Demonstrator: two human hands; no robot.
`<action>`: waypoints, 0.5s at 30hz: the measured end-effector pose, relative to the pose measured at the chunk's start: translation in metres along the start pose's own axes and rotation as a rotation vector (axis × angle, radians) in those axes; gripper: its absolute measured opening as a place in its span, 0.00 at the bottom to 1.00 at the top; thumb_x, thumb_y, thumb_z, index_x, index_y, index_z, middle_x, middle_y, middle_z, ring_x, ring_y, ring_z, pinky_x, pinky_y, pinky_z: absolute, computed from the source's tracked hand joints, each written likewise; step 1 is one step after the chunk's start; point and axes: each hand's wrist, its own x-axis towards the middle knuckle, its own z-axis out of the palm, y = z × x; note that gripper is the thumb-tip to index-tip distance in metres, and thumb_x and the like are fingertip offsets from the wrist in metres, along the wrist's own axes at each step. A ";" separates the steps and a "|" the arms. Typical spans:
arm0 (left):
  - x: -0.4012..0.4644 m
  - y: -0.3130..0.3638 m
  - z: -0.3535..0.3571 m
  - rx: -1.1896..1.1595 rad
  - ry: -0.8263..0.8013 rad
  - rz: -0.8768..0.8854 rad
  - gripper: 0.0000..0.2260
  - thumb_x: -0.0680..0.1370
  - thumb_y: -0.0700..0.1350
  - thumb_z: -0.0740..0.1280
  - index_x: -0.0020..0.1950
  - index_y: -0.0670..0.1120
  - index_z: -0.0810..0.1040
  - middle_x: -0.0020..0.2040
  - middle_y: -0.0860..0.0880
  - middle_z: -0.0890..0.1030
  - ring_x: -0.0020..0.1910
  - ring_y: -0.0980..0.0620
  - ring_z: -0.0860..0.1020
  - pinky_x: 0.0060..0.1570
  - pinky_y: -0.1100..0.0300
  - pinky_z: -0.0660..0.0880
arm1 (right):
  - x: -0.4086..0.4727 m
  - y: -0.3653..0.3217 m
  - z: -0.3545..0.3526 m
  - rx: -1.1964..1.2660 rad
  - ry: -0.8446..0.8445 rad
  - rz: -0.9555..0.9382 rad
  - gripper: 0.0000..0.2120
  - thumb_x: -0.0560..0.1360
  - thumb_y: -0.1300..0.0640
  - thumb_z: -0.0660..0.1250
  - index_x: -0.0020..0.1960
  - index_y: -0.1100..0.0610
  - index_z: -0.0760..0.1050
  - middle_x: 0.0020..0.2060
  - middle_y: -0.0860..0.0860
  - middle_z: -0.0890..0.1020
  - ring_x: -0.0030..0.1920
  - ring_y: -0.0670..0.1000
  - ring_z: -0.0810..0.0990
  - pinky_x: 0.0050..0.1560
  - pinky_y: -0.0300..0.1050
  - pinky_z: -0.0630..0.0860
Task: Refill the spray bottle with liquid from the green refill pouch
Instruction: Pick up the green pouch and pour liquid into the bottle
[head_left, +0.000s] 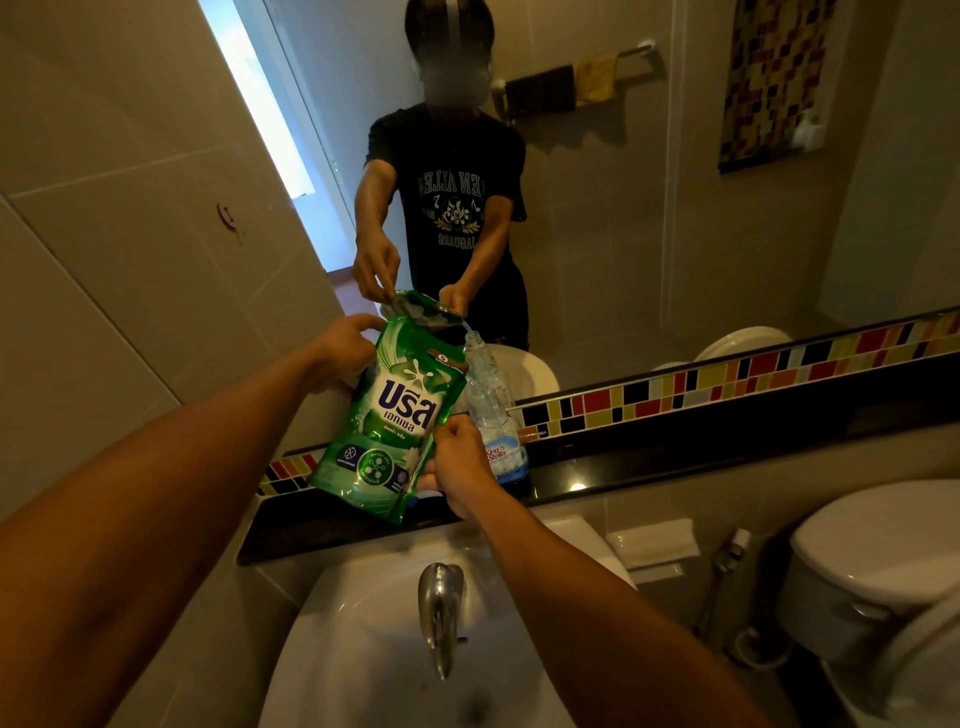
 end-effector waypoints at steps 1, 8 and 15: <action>0.000 0.000 0.000 0.001 -0.001 -0.001 0.25 0.80 0.33 0.60 0.75 0.52 0.67 0.59 0.36 0.78 0.52 0.37 0.80 0.33 0.49 0.80 | 0.000 0.000 0.000 0.001 -0.001 0.002 0.04 0.86 0.56 0.56 0.57 0.53 0.69 0.58 0.62 0.83 0.54 0.65 0.87 0.34 0.52 0.85; -0.001 0.003 0.001 0.003 0.007 0.007 0.25 0.79 0.32 0.59 0.74 0.50 0.67 0.54 0.38 0.80 0.49 0.40 0.81 0.34 0.49 0.79 | -0.001 -0.001 0.001 0.004 0.007 0.004 0.06 0.86 0.56 0.56 0.59 0.54 0.69 0.59 0.61 0.83 0.53 0.63 0.87 0.32 0.49 0.84; -0.001 0.002 -0.001 0.004 0.000 -0.001 0.26 0.79 0.32 0.59 0.75 0.51 0.67 0.60 0.36 0.78 0.50 0.39 0.80 0.31 0.50 0.79 | -0.001 -0.001 0.001 0.010 0.007 0.001 0.06 0.86 0.56 0.55 0.60 0.55 0.69 0.58 0.61 0.84 0.51 0.62 0.87 0.31 0.48 0.84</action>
